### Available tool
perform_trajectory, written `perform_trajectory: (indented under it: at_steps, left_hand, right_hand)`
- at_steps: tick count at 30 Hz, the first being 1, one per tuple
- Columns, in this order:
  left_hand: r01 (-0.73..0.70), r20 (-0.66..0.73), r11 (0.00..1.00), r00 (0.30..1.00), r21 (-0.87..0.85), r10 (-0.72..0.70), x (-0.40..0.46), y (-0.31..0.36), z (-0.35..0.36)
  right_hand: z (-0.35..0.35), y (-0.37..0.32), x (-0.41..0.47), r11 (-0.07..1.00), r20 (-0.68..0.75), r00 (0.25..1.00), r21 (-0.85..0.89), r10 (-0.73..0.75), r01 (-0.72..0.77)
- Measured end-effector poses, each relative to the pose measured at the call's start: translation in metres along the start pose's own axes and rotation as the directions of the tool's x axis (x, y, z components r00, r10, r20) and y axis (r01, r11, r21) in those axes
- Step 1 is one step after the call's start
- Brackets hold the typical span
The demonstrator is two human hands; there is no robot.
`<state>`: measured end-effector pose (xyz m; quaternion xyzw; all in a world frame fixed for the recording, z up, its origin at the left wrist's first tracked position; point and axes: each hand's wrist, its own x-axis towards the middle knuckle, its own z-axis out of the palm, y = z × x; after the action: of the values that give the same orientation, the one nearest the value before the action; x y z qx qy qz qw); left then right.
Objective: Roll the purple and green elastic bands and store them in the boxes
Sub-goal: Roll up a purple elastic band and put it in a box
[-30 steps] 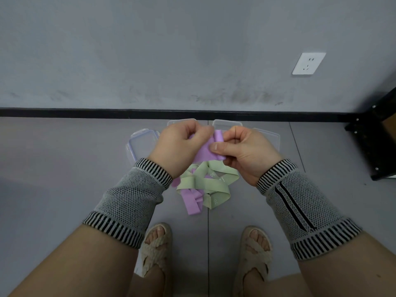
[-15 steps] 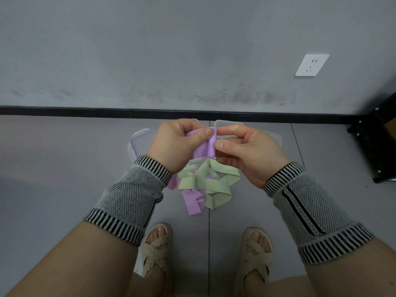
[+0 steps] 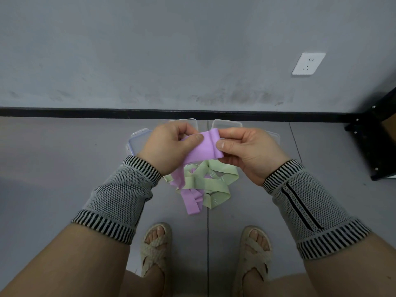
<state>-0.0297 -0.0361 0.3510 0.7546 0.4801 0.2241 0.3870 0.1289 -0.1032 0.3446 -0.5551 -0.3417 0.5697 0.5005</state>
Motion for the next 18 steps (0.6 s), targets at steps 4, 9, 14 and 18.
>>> perform_trajectory:
  at_steps: [4,9,14,18]
  left_hand:
    - [-0.029,0.008,0.999,1.0,0.033,0.029,0.0004,0.0011,0.0019]
    - [-0.035,0.028,0.999,0.999,-0.011,0.035,0.0018,-0.0006,0.0044]
    - [-0.027,0.037,0.999,0.999,-0.038,0.029,0.0012,0.0014,0.0056]
    - [-0.023,0.042,0.998,0.999,-0.054,0.025,0.0001,0.0028,0.0058]
  right_hand:
    - [0.003,0.0006,-0.0001,1.0,0.025,1.0,0.025,0.008,-0.009]
    - [0.0029,0.0004,0.0019,1.0,0.027,0.999,0.001,0.03,-0.03]
    - [0.0046,0.0024,0.0036,0.998,-0.001,0.999,-0.029,0.048,-0.048]
    - [0.0062,0.0018,0.0029,0.999,-0.011,0.999,-0.018,0.042,-0.042]
